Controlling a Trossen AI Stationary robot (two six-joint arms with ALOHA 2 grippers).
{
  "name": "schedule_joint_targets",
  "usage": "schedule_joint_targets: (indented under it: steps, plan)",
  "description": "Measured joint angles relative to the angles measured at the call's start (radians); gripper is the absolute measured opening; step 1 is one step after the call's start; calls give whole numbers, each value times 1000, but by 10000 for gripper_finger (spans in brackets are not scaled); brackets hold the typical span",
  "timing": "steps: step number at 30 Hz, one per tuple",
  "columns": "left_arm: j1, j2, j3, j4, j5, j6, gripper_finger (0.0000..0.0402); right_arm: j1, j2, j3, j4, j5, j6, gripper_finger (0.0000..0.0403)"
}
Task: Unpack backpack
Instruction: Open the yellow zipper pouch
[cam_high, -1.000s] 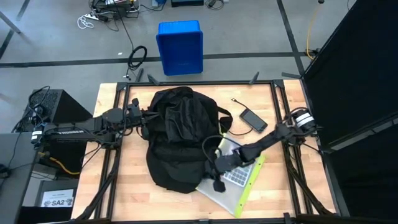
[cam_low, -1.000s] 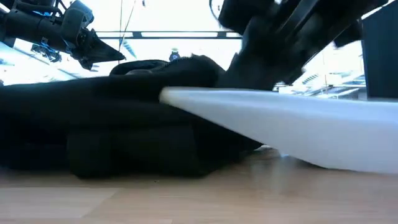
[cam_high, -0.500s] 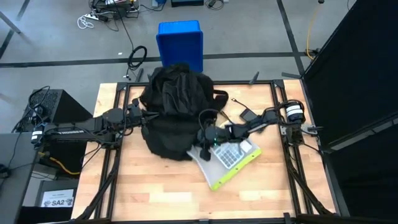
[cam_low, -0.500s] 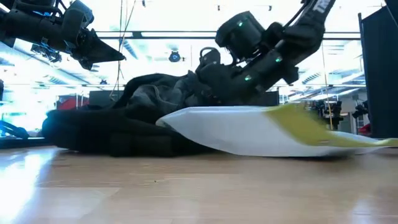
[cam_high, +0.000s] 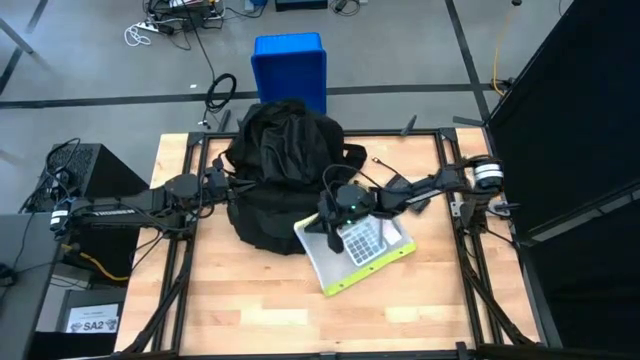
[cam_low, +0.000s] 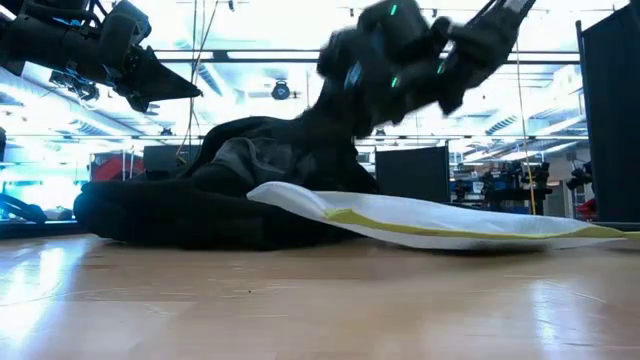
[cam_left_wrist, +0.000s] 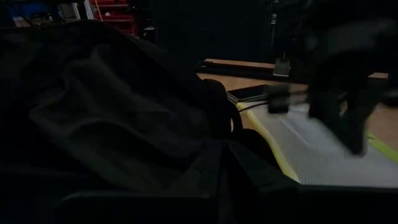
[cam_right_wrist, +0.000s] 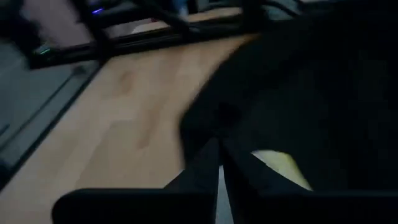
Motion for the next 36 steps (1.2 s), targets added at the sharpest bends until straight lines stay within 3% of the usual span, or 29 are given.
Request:
schedule_joint_targets:
  steps: [2, 7, 10, 18, 24, 28, 36]
  plan:
    - [0, 0, 0, 0, 0, 0, 0, 32, -85, 0, -94, 97, -52, 0]
    - [0, 0, 0, 0, 0, 0, 0, 138, -286, 2, -440, 577, -134, 0]
    - [0, 0, 0, 0, 0, 0, 0, 184, -366, 2, -581, 723, -89, 2]
    - [0, 0, 0, 0, 0, 0, 0, 249, -491, -194, -532, 719, -12, 8]
    - [0, 0, 0, 1, 0, 0, 0, 218, -642, -489, -180, 669, 47, 2]
    - [0, 0, 0, 2, 0, 5, 0, 163, -676, -642, -17, 677, 145, 10]
    - [0, 0, 0, 23, 0, 48, 0, 113, -677, -722, 13, 676, 249, 26]
